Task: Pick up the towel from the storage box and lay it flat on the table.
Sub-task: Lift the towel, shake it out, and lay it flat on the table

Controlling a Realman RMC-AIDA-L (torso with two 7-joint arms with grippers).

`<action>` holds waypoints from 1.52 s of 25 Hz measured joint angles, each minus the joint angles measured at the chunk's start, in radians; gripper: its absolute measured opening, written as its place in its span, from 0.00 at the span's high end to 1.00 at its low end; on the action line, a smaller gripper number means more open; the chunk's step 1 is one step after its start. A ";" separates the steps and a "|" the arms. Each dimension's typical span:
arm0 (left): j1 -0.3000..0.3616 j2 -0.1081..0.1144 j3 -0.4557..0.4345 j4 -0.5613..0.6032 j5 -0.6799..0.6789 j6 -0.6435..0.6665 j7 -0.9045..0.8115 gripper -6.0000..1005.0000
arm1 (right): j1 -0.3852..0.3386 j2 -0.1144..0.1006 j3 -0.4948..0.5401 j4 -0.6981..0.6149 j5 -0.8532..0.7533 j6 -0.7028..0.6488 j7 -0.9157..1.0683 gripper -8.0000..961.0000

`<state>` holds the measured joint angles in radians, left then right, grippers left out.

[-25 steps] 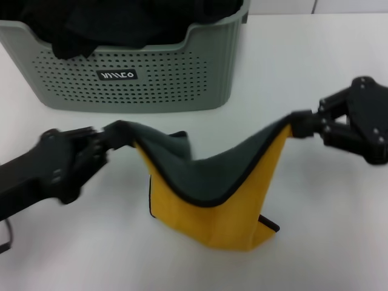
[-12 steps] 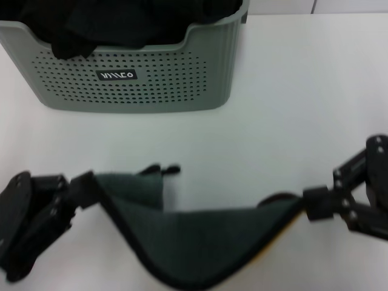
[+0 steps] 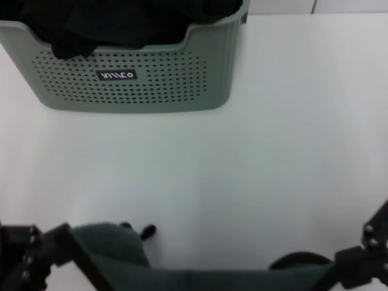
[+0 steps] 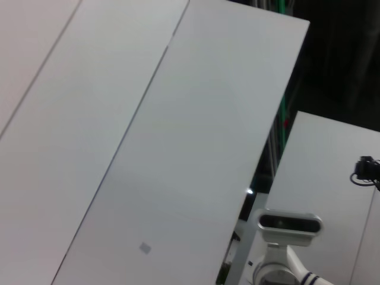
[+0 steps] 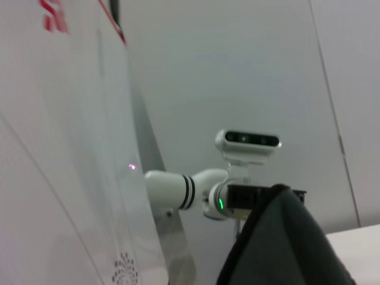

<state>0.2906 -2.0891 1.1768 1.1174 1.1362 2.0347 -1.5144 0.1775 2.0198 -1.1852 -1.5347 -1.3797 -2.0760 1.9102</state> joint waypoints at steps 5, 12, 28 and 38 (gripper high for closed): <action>0.039 -0.001 -0.012 -0.010 0.011 -0.001 0.012 0.95 | -0.004 -0.002 0.053 0.136 -0.026 0.000 -0.018 0.92; -0.265 0.003 -0.198 -0.447 0.228 -0.018 0.178 0.95 | 0.023 -0.003 0.078 0.302 -0.199 0.210 -0.057 0.92; -0.732 -0.009 -0.251 -0.741 0.435 -0.695 0.240 0.94 | 0.145 -0.005 0.071 0.559 -0.387 0.629 -0.076 0.92; -0.775 -0.006 -0.247 -0.718 0.407 -0.903 0.243 0.94 | 0.220 -0.016 0.079 0.648 -0.451 0.825 -0.052 0.92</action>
<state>-0.4842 -2.0950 0.9302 0.3995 1.5433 1.1319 -1.2717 0.3977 2.0037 -1.1062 -0.8870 -1.8306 -1.2508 1.8581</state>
